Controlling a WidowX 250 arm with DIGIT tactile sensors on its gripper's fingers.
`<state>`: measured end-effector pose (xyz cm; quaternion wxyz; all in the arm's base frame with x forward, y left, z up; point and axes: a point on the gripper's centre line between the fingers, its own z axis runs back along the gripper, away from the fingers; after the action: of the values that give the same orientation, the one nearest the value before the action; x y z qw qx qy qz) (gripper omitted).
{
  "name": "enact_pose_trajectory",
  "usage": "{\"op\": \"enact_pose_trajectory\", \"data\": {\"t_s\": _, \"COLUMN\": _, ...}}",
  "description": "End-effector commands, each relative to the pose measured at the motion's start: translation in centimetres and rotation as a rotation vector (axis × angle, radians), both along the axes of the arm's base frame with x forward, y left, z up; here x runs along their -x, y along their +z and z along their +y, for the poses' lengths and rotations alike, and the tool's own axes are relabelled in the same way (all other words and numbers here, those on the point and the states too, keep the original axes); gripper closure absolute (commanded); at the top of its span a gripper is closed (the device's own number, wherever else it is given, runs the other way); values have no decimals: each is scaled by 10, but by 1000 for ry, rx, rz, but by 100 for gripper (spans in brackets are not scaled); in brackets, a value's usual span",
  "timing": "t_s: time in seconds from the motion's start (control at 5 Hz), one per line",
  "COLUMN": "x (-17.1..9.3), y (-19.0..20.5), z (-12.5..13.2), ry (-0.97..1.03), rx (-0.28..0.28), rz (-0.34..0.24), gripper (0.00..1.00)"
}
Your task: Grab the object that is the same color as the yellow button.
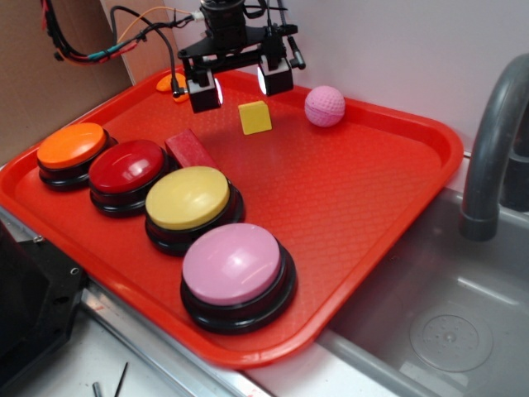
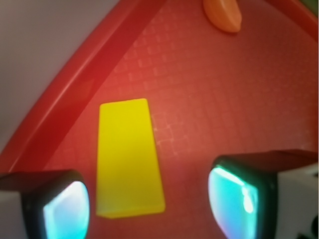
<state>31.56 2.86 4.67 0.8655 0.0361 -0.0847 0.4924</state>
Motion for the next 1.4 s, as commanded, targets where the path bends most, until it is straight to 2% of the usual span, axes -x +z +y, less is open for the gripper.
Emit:
{"op": "enact_pose_trajectory", "data": {"t_s": 0.0, "x": -7, "y": -8, "z": 5, "ry": -43, "rx": 53, "rz": -27, "gripper": 0}}
{"op": "enact_pose_trajectory", "data": {"t_s": 0.2, "x": -7, "y": -10, "z": 3, "ry": -56, "rx": 63, "rz": -33, "gripper": 0}}
{"op": "enact_pose_trajectory", "data": {"t_s": 0.4, "x": -4, "y": -11, "z": 7, "ry": -30, "rx": 83, "rz": -76, "gripper": 100}}
{"op": "enact_pose_trajectory", "data": {"t_s": 0.6, "x": 0, "y": -9, "z": 6, "ry": -38, "rx": 92, "rz": -76, "gripper": 100}}
{"op": "enact_pose_trajectory", "data": {"t_s": 0.8, "x": 3, "y": -12, "z": 1, "ry": -41, "rx": 74, "rz": -75, "gripper": 100}}
{"op": "enact_pose_trajectory", "data": {"t_s": 1.0, "x": 8, "y": 3, "z": -6, "ry": -105, "rx": 71, "rz": -65, "gripper": 100}}
{"op": "enact_pose_trajectory", "data": {"t_s": 1.2, "x": 17, "y": 36, "z": -16, "ry": -238, "rx": 104, "rz": -52, "gripper": 100}}
